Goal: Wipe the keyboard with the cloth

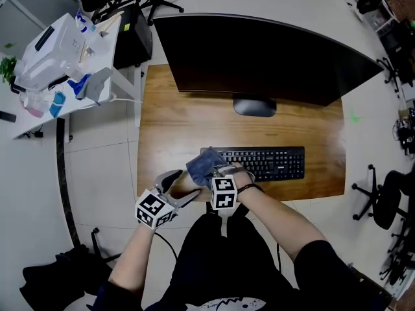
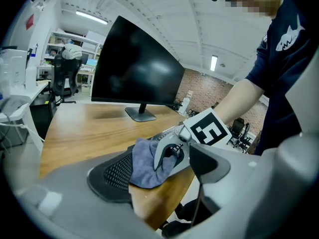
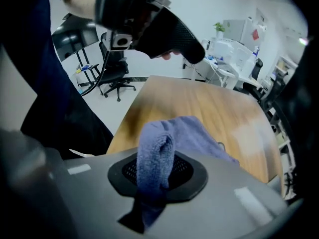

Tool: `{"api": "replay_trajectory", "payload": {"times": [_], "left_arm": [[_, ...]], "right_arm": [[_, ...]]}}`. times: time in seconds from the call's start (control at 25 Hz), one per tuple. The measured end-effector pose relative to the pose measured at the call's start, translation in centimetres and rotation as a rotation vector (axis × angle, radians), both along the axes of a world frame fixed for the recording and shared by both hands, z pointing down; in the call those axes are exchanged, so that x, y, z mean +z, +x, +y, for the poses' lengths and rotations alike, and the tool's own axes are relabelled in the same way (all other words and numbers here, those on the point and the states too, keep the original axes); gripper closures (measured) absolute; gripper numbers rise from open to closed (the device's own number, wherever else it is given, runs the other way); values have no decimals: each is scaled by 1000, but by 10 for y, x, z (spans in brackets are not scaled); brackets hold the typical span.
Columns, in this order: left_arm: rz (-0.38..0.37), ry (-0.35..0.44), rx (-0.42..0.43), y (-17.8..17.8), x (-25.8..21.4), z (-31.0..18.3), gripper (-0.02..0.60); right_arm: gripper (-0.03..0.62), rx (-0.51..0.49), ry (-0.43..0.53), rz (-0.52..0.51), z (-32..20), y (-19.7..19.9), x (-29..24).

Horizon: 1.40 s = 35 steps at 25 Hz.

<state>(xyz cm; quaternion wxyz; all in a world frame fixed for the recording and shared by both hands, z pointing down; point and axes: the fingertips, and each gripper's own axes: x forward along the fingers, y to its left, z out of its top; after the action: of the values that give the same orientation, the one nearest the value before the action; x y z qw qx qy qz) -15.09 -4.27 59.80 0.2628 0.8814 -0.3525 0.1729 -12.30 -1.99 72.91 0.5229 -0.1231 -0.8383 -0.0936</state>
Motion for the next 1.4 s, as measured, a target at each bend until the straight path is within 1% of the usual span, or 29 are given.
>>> {"api": "replay_trajectory", "payload": {"times": [0.24,0.36,0.56,0.72,0.92,1.04,1.16,1.4], "left_arm": [[-2,0,25,16,1,-2,233],[-3,-1,44,27,1,-4,233],[-4,0,76,48,1,-7,233],[-3,3,100,68,0,-10,233],[1,7,121,92,-2,-13,233],[-5,6,128,103,-2,-15,233],[-6,7,134,114,-3,-16,233],[2,13,156,142,-7,-19,233]], "right_arm": [[528,-53,-2,41,11,43,4],[528,-45,6,59,10,70,6],[528,21,-5,87,-1,117,5],[528,63,5,115,-10,163,7],[530,160,-3,138,-23,221,7],[530,213,9,154,-32,254,7],[530,264,-4,172,-36,287,8],[530,344,3,210,-45,346,8]]}}
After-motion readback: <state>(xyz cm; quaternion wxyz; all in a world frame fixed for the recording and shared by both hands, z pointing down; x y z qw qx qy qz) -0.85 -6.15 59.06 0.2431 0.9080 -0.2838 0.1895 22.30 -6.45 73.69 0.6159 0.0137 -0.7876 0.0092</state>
